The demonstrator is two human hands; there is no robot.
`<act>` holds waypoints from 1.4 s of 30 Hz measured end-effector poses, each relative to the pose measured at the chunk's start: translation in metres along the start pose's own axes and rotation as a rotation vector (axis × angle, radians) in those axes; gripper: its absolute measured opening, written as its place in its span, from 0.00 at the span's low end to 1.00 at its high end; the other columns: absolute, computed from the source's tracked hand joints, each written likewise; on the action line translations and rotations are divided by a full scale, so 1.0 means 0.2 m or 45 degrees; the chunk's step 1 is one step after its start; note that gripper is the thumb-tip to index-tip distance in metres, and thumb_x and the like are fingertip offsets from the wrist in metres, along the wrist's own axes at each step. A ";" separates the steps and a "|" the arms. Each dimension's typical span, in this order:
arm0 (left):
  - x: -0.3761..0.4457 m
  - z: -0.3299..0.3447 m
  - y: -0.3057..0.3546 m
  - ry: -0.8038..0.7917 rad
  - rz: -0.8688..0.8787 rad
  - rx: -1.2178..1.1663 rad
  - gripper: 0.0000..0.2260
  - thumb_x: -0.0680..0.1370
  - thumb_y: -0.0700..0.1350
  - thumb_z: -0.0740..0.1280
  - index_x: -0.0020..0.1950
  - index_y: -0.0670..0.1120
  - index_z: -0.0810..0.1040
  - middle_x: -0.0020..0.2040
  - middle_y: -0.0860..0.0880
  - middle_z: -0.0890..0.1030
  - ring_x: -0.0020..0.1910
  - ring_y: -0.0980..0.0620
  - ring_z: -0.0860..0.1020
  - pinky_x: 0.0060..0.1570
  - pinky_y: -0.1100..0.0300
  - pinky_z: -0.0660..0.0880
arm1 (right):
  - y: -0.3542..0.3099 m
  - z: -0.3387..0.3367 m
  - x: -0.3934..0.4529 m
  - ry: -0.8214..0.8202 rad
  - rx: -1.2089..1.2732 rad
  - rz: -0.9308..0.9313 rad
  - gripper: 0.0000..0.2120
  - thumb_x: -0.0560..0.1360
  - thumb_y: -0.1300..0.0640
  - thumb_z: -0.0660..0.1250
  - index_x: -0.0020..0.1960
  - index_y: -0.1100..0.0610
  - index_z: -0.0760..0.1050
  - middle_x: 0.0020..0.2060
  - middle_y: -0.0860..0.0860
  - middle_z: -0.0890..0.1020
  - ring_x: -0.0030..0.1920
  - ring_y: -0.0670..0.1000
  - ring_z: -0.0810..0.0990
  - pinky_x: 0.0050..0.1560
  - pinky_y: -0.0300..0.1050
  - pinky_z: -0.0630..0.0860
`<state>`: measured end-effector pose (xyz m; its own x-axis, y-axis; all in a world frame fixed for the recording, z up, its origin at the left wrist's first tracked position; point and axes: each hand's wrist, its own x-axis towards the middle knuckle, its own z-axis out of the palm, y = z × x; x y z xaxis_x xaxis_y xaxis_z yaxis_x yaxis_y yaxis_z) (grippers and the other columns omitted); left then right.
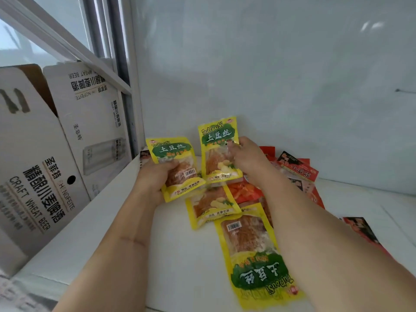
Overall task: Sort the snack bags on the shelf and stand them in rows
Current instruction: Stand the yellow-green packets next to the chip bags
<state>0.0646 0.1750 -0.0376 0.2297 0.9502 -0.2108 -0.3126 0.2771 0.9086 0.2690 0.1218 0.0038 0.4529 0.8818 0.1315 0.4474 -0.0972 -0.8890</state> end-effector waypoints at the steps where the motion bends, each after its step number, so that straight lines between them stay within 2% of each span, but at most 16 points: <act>1: 0.00 0.02 0.00 -0.020 0.013 0.007 0.08 0.78 0.34 0.69 0.54 0.44 0.82 0.50 0.41 0.87 0.46 0.39 0.86 0.46 0.37 0.81 | 0.02 -0.03 -0.01 0.004 0.123 0.065 0.10 0.83 0.50 0.59 0.58 0.55 0.73 0.50 0.51 0.80 0.51 0.53 0.80 0.43 0.44 0.75; 4: -0.03 0.10 0.00 -0.086 0.048 0.037 0.07 0.78 0.36 0.70 0.51 0.46 0.83 0.48 0.43 0.87 0.43 0.44 0.86 0.43 0.42 0.83 | 0.04 -0.10 -0.10 -0.061 0.535 0.265 0.09 0.83 0.52 0.62 0.57 0.55 0.76 0.45 0.52 0.83 0.41 0.51 0.84 0.37 0.47 0.82; 5: -0.05 0.13 -0.01 -0.110 0.059 0.042 0.07 0.78 0.36 0.70 0.50 0.47 0.83 0.47 0.44 0.87 0.43 0.44 0.86 0.44 0.42 0.83 | 0.05 -0.12 -0.13 -0.099 0.635 0.309 0.08 0.82 0.53 0.63 0.57 0.56 0.77 0.43 0.53 0.85 0.39 0.52 0.85 0.38 0.50 0.83; 8: -0.11 0.23 -0.03 -0.178 0.081 0.048 0.07 0.77 0.35 0.71 0.52 0.46 0.83 0.48 0.44 0.87 0.47 0.42 0.86 0.49 0.40 0.82 | 0.08 -0.21 -0.20 -0.227 0.787 0.350 0.09 0.81 0.57 0.64 0.56 0.60 0.80 0.46 0.56 0.86 0.43 0.55 0.85 0.50 0.59 0.82; 10: -0.16 0.29 -0.05 -0.204 0.088 0.061 0.07 0.77 0.35 0.71 0.52 0.45 0.83 0.48 0.44 0.87 0.45 0.44 0.86 0.49 0.44 0.82 | 0.11 -0.27 -0.24 -0.300 0.791 0.342 0.10 0.81 0.57 0.65 0.57 0.61 0.81 0.50 0.58 0.86 0.48 0.57 0.84 0.58 0.62 0.79; 12: -0.21 0.35 -0.08 -0.251 0.070 0.050 0.08 0.77 0.35 0.70 0.54 0.43 0.83 0.49 0.42 0.87 0.46 0.43 0.86 0.48 0.43 0.82 | 0.14 -0.35 -0.27 -0.329 0.800 0.342 0.09 0.80 0.58 0.65 0.57 0.60 0.81 0.51 0.59 0.85 0.49 0.58 0.84 0.59 0.64 0.77; 14: -0.27 0.41 -0.10 -0.302 0.060 0.017 0.10 0.77 0.35 0.70 0.57 0.42 0.82 0.50 0.41 0.87 0.48 0.40 0.86 0.51 0.38 0.81 | 0.17 -0.45 -0.30 -0.271 0.828 0.335 0.07 0.80 0.59 0.64 0.53 0.58 0.81 0.49 0.58 0.86 0.46 0.57 0.85 0.54 0.62 0.79; 16: -0.31 0.49 -0.12 -0.343 0.092 0.022 0.11 0.77 0.35 0.69 0.59 0.42 0.82 0.51 0.41 0.86 0.50 0.39 0.85 0.51 0.37 0.80 | 0.22 -0.60 -0.33 -0.173 0.858 0.308 0.06 0.81 0.59 0.64 0.54 0.57 0.80 0.51 0.58 0.85 0.45 0.57 0.85 0.49 0.58 0.82; 18: -0.37 0.58 -0.14 -0.397 0.120 0.031 0.11 0.78 0.35 0.69 0.60 0.42 0.82 0.52 0.41 0.86 0.50 0.40 0.85 0.49 0.42 0.81 | 0.28 -0.77 -0.35 -0.088 0.907 0.257 0.09 0.80 0.59 0.65 0.60 0.56 0.78 0.53 0.58 0.85 0.45 0.56 0.85 0.44 0.54 0.83; 22: -0.52 0.84 -0.22 -0.486 0.134 0.050 0.09 0.79 0.35 0.67 0.57 0.42 0.82 0.52 0.41 0.86 0.46 0.43 0.86 0.43 0.48 0.83 | 0.43 -1.12 -0.41 0.009 0.933 0.164 0.11 0.80 0.57 0.66 0.61 0.55 0.78 0.54 0.56 0.85 0.48 0.56 0.85 0.46 0.55 0.83; 26: -0.68 1.16 -0.34 -0.529 0.054 0.031 0.09 0.79 0.35 0.66 0.58 0.40 0.81 0.52 0.39 0.86 0.49 0.38 0.85 0.46 0.39 0.82 | 0.61 -1.45 -0.48 0.138 0.906 0.129 0.11 0.78 0.58 0.69 0.60 0.58 0.79 0.46 0.55 0.86 0.39 0.52 0.85 0.36 0.47 0.80; 29: -0.76 1.40 -0.45 -0.516 0.089 0.060 0.10 0.80 0.35 0.66 0.60 0.41 0.81 0.53 0.41 0.86 0.49 0.41 0.86 0.45 0.41 0.83 | 0.77 -1.68 -0.52 0.246 0.837 0.076 0.08 0.77 0.57 0.71 0.54 0.57 0.81 0.40 0.51 0.85 0.37 0.51 0.83 0.37 0.46 0.79; 31: -0.80 1.53 -0.52 -0.535 0.079 0.066 0.10 0.80 0.34 0.65 0.59 0.42 0.81 0.53 0.41 0.86 0.50 0.40 0.85 0.47 0.40 0.82 | 0.87 -1.81 -0.53 0.288 0.823 0.077 0.05 0.76 0.57 0.72 0.51 0.55 0.82 0.39 0.50 0.85 0.36 0.49 0.82 0.38 0.46 0.79; 36: -0.81 1.75 -0.65 -0.516 0.076 0.133 0.11 0.80 0.34 0.65 0.61 0.39 0.80 0.56 0.40 0.85 0.53 0.40 0.84 0.54 0.41 0.80 | 1.07 -1.99 -0.50 0.269 0.770 0.084 0.12 0.76 0.53 0.72 0.57 0.58 0.81 0.43 0.49 0.85 0.43 0.49 0.83 0.41 0.45 0.76; 40: -0.77 1.86 -0.69 -0.507 0.090 0.211 0.09 0.79 0.34 0.65 0.58 0.37 0.81 0.52 0.39 0.86 0.47 0.43 0.86 0.44 0.50 0.82 | 1.13 -2.02 -0.42 0.239 0.748 0.047 0.10 0.76 0.54 0.72 0.55 0.56 0.79 0.39 0.47 0.84 0.39 0.46 0.81 0.38 0.40 0.75; 42: -0.74 1.90 -0.70 -0.494 0.102 0.235 0.07 0.79 0.34 0.66 0.55 0.38 0.81 0.50 0.39 0.86 0.45 0.43 0.86 0.44 0.52 0.81 | 1.16 -2.02 -0.36 0.222 0.747 0.032 0.10 0.76 0.54 0.72 0.55 0.56 0.78 0.38 0.47 0.83 0.37 0.45 0.81 0.39 0.40 0.75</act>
<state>0.4250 -0.0582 0.0041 0.5519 0.8337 -0.0182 -0.1812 0.1413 0.9732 0.6515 -0.1516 -0.0344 0.5993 0.7894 0.1334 -0.0416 0.1971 -0.9795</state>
